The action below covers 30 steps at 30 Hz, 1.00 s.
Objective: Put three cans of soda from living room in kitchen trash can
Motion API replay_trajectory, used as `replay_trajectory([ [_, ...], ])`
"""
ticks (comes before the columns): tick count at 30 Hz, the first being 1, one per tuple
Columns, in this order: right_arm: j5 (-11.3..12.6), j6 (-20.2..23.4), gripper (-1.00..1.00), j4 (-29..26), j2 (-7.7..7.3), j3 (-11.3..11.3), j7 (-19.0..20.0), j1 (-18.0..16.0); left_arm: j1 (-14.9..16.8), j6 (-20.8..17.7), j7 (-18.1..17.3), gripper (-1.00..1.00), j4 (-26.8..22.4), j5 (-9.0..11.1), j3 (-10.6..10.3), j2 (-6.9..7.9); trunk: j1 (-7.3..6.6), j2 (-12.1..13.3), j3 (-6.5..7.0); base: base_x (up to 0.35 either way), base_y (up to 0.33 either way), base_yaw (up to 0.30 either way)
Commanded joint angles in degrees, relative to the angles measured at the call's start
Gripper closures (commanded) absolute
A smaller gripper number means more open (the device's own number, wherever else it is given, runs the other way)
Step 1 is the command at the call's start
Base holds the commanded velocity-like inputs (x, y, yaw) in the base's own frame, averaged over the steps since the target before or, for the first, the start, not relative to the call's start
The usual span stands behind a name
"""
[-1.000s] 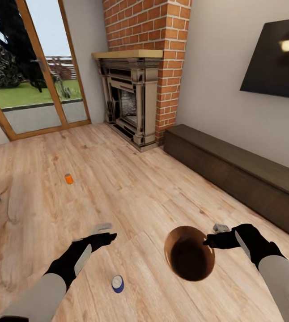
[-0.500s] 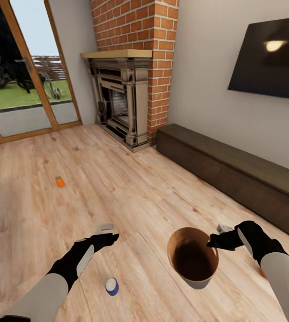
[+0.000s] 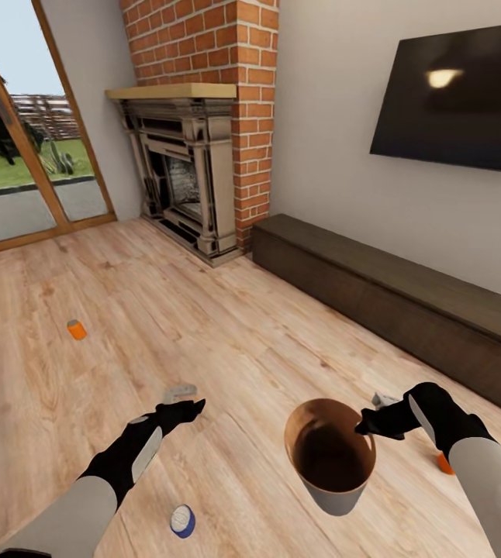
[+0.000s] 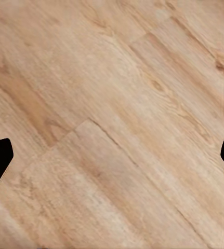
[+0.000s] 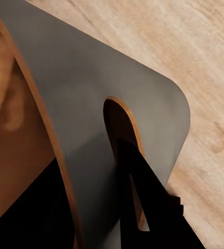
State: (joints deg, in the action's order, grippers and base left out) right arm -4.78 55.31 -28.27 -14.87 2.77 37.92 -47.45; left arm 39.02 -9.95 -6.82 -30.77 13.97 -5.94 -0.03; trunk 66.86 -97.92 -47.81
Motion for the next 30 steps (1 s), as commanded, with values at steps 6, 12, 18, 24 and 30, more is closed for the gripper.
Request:
replay_trajectory([
  [6, 1.1, 0.3, 1.0, -0.1, 0.01, 0.1, 0.2, 0.0, 0.0, 0.3, 3.5, -1.0, 2.8, 0.0, 0.6, 0.12, 0.0, 0.0, -0.01, 0.052, 0.065, -0.014],
  [12, 1.1, 0.3, 1.0, -0.1, 0.01, -0.1, 0.2, 0.0, 0.3, 2.5, 6.7, -1.0, 10.9, 0.2, 0.7, 0.95, 0.0, 0.0, -0.01, 0.007, 0.008, -0.002],
  [18, 1.0, 0.3, 1.0, -0.2, 0.02, -0.1, 0.2, 0.0, 0.3, 3.5, 7.1, -1.0, 13.9, 0.0, 0.5, 1.37, 1.32, -2.4, -1.09, 0.001, 0.001, 0.0],
  [24, 0.9, 0.5, 1.0, -0.3, -0.18, -0.1, 0.2, 0.0, 0.1, 11.5, 7.2, -1.0, 14.9, -0.5, -0.1, 1.26, 2.63, -4.8, -2.24, 0.0, 0.0, 0.0],
  [30, 1.0, 0.7, 1.0, -0.4, -0.53, 0.0, 0.2, -1.7, 0.1, 12.8, 7.2, -1.0, 15.2, -0.6, -0.1, 1.1, 3.95, -7.2, -3.73, 0.0, 0.0, 0.0],
])
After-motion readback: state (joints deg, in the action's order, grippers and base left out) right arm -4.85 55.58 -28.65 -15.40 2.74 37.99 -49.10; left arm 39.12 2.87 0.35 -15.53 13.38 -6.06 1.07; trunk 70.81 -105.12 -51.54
